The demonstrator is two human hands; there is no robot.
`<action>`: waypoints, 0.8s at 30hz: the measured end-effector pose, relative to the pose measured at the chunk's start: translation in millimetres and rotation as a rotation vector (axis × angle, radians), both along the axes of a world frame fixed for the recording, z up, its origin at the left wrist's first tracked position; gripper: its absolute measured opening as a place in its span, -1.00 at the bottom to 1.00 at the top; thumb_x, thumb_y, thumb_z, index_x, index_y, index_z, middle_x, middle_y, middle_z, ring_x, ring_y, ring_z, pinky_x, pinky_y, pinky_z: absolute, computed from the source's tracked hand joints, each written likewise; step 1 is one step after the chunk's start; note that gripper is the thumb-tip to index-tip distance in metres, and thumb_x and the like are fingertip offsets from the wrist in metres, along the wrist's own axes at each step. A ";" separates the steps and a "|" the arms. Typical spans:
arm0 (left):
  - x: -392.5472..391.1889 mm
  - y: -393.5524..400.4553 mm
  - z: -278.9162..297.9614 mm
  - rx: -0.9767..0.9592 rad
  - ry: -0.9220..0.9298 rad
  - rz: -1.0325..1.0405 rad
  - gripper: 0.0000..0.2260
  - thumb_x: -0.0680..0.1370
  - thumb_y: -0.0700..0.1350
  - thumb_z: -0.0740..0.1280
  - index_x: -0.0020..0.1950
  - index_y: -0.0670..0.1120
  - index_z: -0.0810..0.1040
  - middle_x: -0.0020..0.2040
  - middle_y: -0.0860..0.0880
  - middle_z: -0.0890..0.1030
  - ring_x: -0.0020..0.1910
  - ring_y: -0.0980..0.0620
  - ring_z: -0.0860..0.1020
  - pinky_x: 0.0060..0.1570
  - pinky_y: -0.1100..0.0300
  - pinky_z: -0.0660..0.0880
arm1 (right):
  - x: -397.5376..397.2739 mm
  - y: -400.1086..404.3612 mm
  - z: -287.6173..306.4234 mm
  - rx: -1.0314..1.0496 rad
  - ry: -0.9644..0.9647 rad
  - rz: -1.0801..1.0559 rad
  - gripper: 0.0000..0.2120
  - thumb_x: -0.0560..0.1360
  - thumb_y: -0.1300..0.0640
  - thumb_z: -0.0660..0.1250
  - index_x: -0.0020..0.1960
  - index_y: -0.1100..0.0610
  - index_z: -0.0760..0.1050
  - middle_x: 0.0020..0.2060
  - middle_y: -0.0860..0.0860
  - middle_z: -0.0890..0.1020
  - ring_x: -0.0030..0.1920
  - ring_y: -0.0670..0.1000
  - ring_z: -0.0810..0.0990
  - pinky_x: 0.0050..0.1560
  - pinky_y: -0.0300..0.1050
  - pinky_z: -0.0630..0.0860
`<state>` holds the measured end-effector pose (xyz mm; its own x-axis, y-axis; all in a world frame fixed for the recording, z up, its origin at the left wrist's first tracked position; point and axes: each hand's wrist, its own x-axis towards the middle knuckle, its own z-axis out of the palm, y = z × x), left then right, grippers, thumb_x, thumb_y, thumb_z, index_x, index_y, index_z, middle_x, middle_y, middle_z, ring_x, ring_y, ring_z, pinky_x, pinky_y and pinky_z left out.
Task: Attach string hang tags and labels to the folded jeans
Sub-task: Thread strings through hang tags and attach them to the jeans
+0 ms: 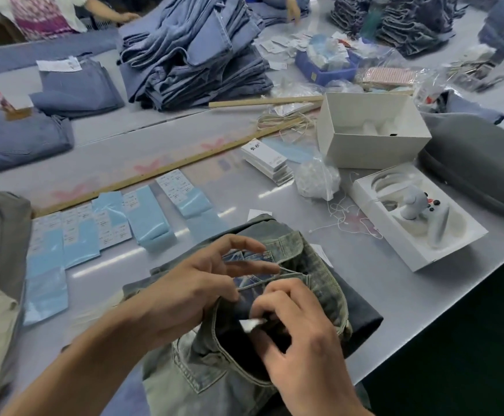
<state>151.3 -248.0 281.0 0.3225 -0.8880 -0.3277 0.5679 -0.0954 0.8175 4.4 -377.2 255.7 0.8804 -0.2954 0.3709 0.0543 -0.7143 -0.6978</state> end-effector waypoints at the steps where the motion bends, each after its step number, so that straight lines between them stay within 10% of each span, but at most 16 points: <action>1: -0.1 0.9 -0.1 0.009 -0.013 0.017 -0.45 0.41 -0.47 0.21 0.36 -0.11 0.39 0.33 -0.23 0.59 -0.08 -0.34 0.57 -0.25 0.11 0.60 | -0.2 -1.1 -0.5 0.052 -0.028 0.016 -0.75 0.32 0.30 0.59 -0.13 0.08 0.60 -0.07 -0.09 0.54 -0.06 -0.06 0.59 -0.04 -0.19 0.54; 7: -8.7 1.7 2.3 -0.004 -0.031 0.141 -0.51 0.40 -0.50 0.18 0.31 -0.25 0.38 0.25 -0.31 0.62 -0.48 0.05 0.52 -0.50 0.31 0.45 | -16.9 -6.5 -9.1 0.019 -0.216 0.046 -0.94 0.53 0.24 0.46 -0.06 0.18 0.71 -0.08 0.02 0.65 -0.08 -0.02 0.65 -0.09 -0.15 0.58; 20: -21.2 4.2 1.3 0.039 -0.143 0.242 -0.56 0.40 -0.45 0.21 0.23 -0.16 0.44 0.19 -0.25 0.67 -0.45 -0.06 0.37 -0.49 0.30 0.34 | -27.5 -1.0 -19.5 -0.027 -0.360 -0.082 -0.94 0.46 0.30 0.51 -0.14 0.17 0.72 -0.11 0.04 0.67 -0.13 0.00 0.66 -0.16 -0.16 0.57; 24: -20.5 1.9 3.5 0.048 -0.177 0.257 -0.56 0.36 -0.44 0.19 0.21 -0.20 0.43 0.15 -0.29 0.67 -0.45 0.18 0.54 -0.48 0.38 0.39 | -27.0 -1.0 -22.4 0.010 -0.379 -0.092 -0.90 0.37 0.33 0.57 -0.17 0.19 0.70 -0.16 0.03 0.67 -0.18 -0.01 0.66 -0.21 -0.13 0.57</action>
